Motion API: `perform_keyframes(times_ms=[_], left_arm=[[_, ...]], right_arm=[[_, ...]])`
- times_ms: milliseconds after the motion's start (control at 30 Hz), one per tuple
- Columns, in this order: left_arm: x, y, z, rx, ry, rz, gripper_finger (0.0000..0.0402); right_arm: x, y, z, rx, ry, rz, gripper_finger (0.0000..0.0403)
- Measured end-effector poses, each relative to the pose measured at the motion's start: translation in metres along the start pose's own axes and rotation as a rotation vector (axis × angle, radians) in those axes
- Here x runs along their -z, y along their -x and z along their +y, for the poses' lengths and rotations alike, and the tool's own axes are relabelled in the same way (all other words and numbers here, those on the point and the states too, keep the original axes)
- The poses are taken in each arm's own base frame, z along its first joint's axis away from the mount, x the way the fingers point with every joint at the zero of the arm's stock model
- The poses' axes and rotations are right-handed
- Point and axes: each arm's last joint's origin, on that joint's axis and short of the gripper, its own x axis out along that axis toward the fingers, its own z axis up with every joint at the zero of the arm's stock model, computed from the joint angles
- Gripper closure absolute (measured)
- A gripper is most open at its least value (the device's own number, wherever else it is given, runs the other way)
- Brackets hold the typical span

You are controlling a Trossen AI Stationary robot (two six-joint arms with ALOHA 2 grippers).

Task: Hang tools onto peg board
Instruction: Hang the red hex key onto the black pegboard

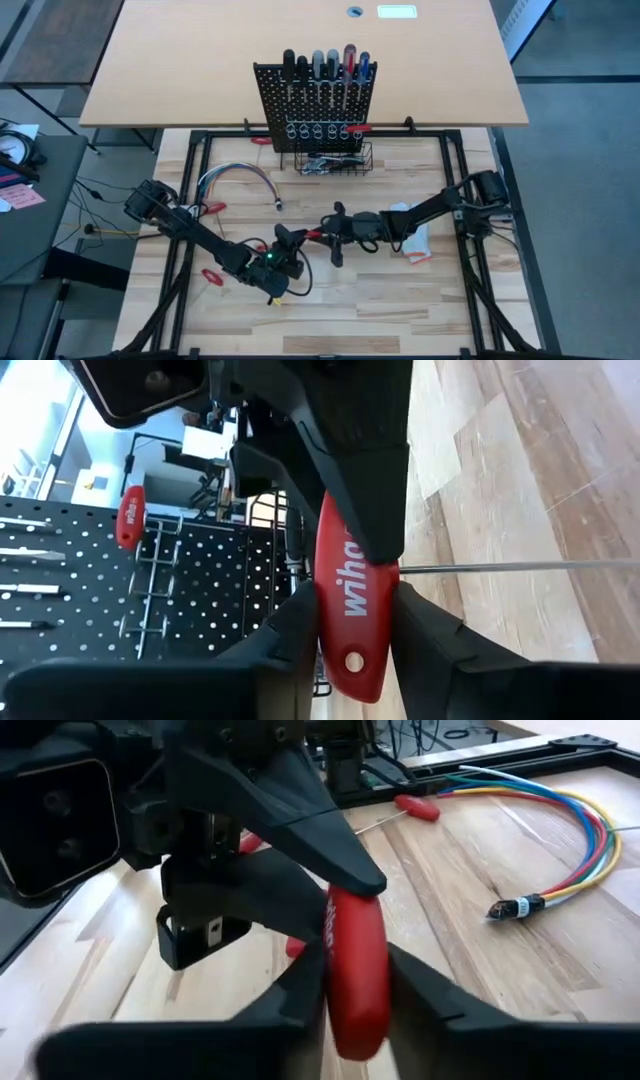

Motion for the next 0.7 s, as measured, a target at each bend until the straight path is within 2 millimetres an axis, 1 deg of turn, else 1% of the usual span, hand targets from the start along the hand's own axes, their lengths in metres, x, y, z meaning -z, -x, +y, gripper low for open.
perform_keyframes(times_ms=[67, 100, 233, 367, 433, 533, 600, 700], left_arm=[[0.001, -0.002, 0.0, 0.015, 0.002, -0.001, 0.0294], [0.002, -0.003, 0.0, 0.038, 0.001, -0.007, 0.0285], [0.006, -0.008, -0.002, 0.113, 0.026, -0.005, 0.0248], [0.02, -0.013, -0.002, 0.143, 0.011, 0.076, 0.022], [0.027, -0.013, 0.0, 0.164, 0.039, 0.114, 0.0213], [0.039, -0.012, 0.011, 0.155, 0.12, 0.159, 0.021], [0.051, -0.011, 0.012, 0.144, 0.163, 0.168, 0.021], [0.063, -0.008, 0.012, 0.17, 0.254, 0.123, 0.0212]], right_arm=[[0.0, 0.0, 0.001, 0.001, -0.006, -0.002, 0.0346], [0.0, 0.0, 0.001, 0.003, -0.001, -0.002, 0.0355], [-0.002, 0.003, 0.004, 0.069, 0.018, -0.007, 0.0356], [-0.014, 0.017, 0.008, 0.204, 0.065, 0.007, 0.0356], [-0.026, 0.029, 0.01, 0.287, 0.09, -0.029, 0.0356], [-0.034, 0.053, 0.007, 0.387, 0.134, -0.071, 0.0356], [-0.035, 0.07, 0.002, 0.44, 0.157, -0.106, 0.0356], [-0.047, 0.095, -0.012, 0.482, 0.153, -0.253, 0.0356]])
